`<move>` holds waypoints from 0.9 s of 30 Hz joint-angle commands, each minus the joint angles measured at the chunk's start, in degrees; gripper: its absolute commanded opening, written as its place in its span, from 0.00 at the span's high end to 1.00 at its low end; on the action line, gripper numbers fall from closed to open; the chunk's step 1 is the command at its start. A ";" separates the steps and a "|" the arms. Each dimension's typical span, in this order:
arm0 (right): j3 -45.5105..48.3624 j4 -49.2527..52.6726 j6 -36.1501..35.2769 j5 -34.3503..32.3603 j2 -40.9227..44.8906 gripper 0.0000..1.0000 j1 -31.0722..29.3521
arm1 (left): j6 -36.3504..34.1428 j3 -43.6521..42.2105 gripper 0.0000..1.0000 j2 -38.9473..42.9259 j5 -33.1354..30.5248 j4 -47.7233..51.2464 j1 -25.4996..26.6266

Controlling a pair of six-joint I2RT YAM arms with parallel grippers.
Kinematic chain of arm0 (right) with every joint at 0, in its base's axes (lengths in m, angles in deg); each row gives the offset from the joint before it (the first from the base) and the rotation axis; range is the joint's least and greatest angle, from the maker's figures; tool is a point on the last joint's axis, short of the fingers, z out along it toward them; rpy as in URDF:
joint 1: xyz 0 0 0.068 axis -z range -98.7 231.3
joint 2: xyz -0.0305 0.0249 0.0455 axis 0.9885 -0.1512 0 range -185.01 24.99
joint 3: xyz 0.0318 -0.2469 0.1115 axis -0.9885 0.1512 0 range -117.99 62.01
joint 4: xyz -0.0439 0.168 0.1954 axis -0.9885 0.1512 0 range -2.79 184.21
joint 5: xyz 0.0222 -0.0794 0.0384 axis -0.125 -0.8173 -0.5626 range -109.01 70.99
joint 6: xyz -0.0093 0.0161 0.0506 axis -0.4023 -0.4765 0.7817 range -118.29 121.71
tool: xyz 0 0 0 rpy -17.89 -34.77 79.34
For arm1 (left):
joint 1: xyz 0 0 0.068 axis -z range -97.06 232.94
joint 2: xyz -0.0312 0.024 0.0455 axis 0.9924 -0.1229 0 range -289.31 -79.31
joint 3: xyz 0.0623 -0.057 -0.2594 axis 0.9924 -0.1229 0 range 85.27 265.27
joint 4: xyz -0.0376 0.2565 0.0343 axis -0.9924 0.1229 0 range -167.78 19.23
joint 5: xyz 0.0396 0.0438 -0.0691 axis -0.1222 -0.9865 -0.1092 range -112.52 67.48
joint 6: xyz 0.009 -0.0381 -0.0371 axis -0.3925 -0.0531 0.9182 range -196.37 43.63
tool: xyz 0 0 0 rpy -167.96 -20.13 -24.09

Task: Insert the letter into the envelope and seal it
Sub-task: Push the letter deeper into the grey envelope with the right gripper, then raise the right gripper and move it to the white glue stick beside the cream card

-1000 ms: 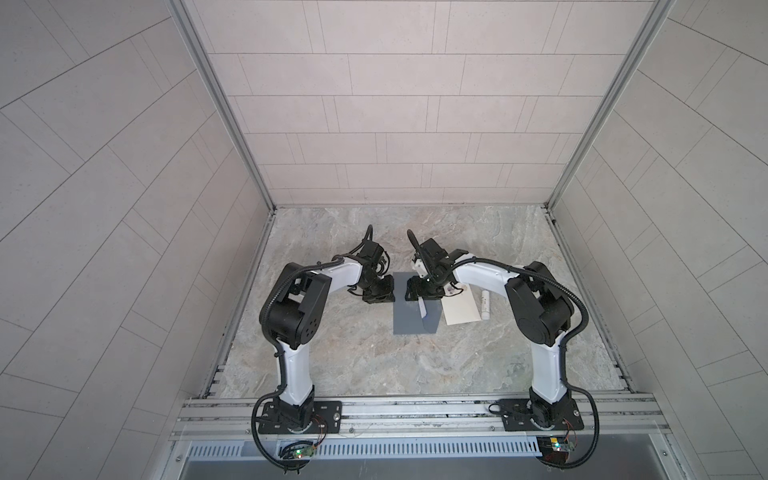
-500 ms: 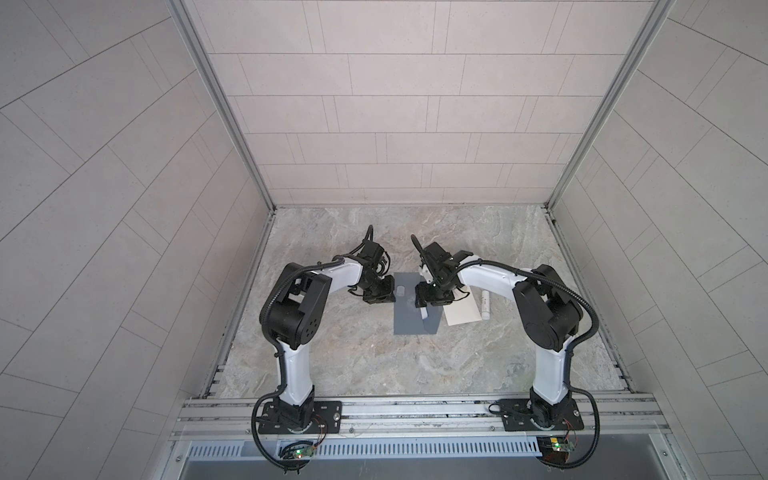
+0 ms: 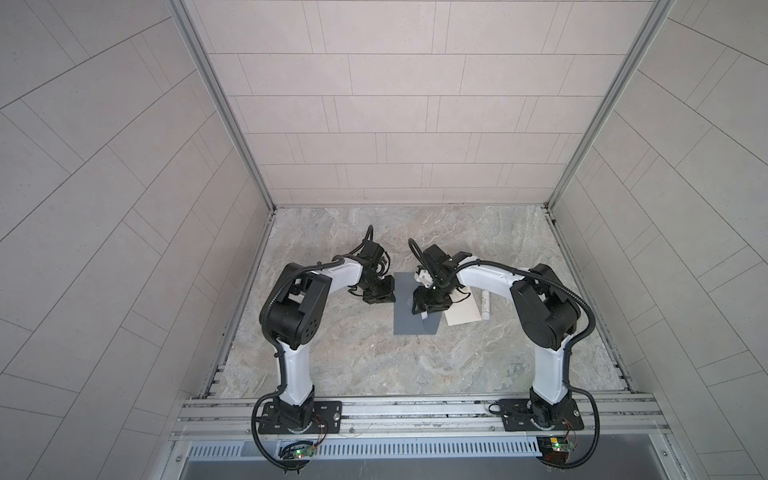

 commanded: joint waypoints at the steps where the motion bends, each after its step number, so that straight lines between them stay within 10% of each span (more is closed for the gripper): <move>1: -1.01 -0.38 -1.09 5.00 -2.48 0.41 -0.32 | -0.96 -3.49 0.92 -4.91 -5.74 6.42 1.11; 10: -2.37 1.82 -1.76 4.80 -3.20 0.42 -0.64 | -0.71 -3.39 0.91 -3.67 -3.48 5.68 1.37; 27: 4.06 4.45 5.53 -27.16 19.57 0.35 11.33 | 1.19 2.06 0.57 13.47 -2.57 5.47 1.01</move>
